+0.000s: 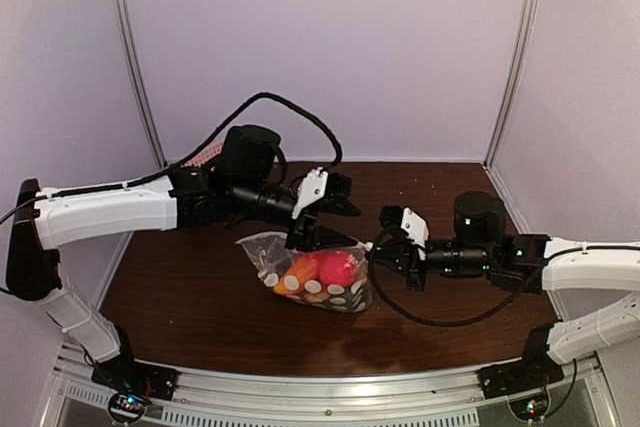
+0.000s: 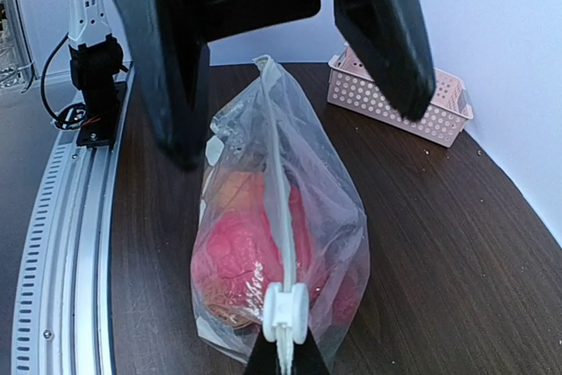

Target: Open the zip-top bag and remove the fake food

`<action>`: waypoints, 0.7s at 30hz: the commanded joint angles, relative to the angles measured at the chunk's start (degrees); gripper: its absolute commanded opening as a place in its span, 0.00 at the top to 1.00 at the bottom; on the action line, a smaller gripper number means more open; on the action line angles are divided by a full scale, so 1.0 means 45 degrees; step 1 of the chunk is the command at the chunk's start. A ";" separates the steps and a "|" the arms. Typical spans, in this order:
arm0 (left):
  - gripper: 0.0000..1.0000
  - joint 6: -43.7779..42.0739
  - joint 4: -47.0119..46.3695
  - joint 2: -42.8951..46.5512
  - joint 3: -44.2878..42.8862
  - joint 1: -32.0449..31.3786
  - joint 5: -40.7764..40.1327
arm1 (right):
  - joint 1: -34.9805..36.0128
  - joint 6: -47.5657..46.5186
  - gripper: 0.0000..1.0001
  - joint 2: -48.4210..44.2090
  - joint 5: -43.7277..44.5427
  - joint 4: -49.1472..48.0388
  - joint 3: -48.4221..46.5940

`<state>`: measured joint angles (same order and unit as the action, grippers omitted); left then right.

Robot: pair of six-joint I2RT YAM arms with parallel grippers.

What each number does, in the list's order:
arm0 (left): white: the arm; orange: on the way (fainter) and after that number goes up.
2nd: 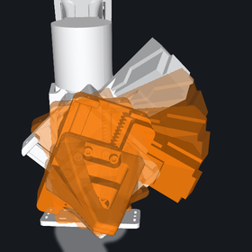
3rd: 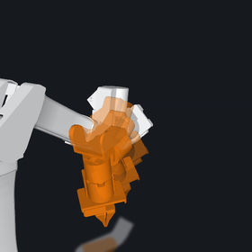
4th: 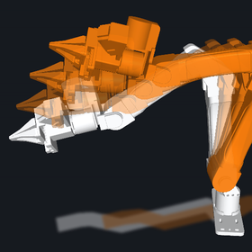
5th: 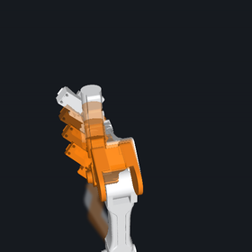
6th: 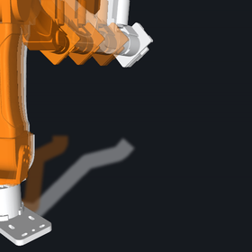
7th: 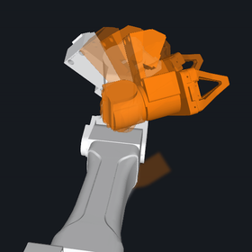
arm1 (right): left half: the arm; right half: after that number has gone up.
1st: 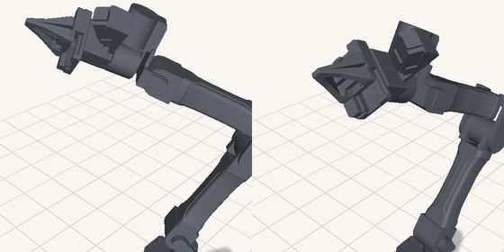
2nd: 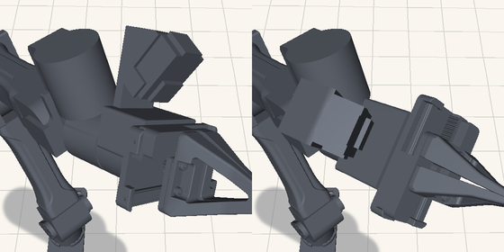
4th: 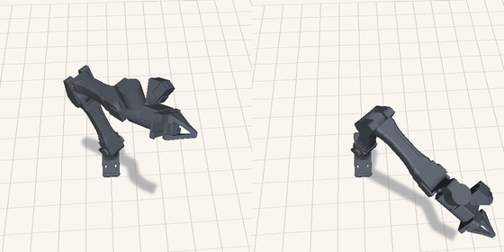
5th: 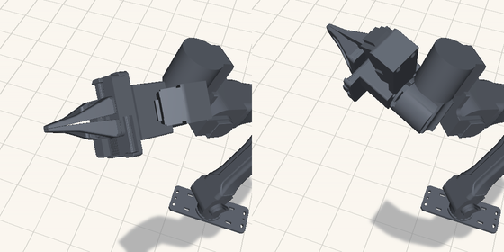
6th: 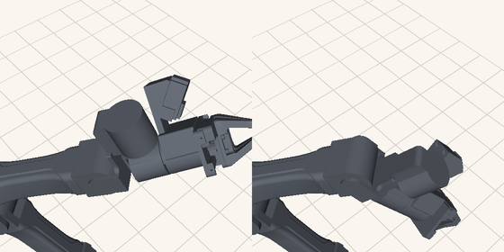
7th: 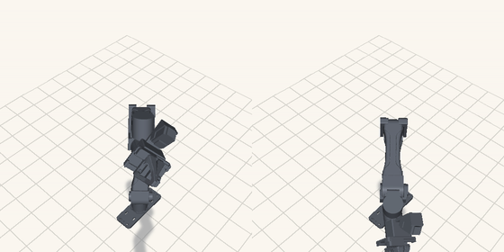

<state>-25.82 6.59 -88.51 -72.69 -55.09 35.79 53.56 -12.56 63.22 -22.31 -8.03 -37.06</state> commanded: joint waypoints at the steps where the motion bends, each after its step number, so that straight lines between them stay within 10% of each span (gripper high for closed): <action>1: 0.48 -0.0320 0.0235 -0.0615 -0.0663 -0.0354 0.0067 | 0.0203 -0.0155 1.00 0.0000 0.0816 0.0568 -0.0274; 21: 0.66 -0.0371 0.0723 -0.1962 -0.1279 -0.0589 0.0319 | 0.0382 -0.0142 1.00 0.0067 0.1215 0.0487 -0.0305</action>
<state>-26.74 9.41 -95.98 -76.62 -57.45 36.27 54.81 -13.32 63.22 -18.41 -6.59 -37.26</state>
